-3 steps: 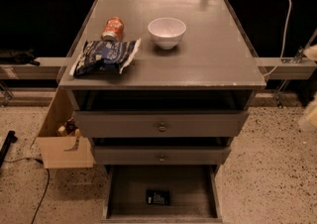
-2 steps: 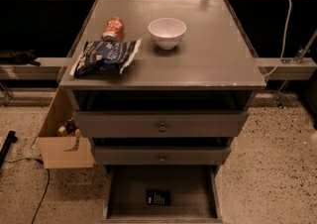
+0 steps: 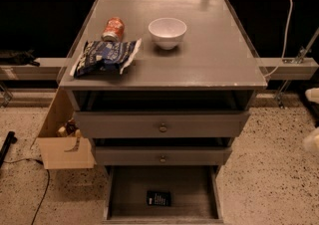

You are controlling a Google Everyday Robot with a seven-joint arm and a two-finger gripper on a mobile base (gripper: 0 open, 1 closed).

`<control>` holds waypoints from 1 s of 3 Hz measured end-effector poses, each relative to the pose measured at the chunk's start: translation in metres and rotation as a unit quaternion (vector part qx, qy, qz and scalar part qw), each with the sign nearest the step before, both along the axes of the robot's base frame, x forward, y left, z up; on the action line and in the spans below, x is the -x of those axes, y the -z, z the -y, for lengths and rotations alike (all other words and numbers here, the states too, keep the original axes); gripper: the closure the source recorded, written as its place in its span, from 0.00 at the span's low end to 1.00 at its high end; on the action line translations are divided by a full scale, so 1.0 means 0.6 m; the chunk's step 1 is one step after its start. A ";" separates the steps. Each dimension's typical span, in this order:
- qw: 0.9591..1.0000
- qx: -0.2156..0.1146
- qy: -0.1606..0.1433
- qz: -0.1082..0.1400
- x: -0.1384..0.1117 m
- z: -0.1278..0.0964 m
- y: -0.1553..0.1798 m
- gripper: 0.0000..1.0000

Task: Pick rxbar blueberry from bottom drawer and place on counter

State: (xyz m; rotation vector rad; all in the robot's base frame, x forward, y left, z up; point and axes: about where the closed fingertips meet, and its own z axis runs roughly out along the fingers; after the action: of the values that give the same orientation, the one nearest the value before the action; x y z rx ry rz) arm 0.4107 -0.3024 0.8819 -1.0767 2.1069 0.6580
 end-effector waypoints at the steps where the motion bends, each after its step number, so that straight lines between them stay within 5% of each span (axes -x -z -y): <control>1: 0.998 0.015 -0.004 -0.058 -0.025 -0.002 0.062 0.00; 2: 0.993 0.036 0.003 -0.112 -0.031 0.002 0.112 0.00; 3: 0.993 0.036 0.003 -0.112 -0.031 0.002 0.112 0.00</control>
Offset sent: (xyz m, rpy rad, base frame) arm 0.0185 -0.0078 -0.0933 -0.1104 0.3268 -0.0240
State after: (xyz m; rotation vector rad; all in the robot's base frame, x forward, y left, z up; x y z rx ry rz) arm 0.4294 -0.3034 0.8147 -1.0778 2.3403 0.7349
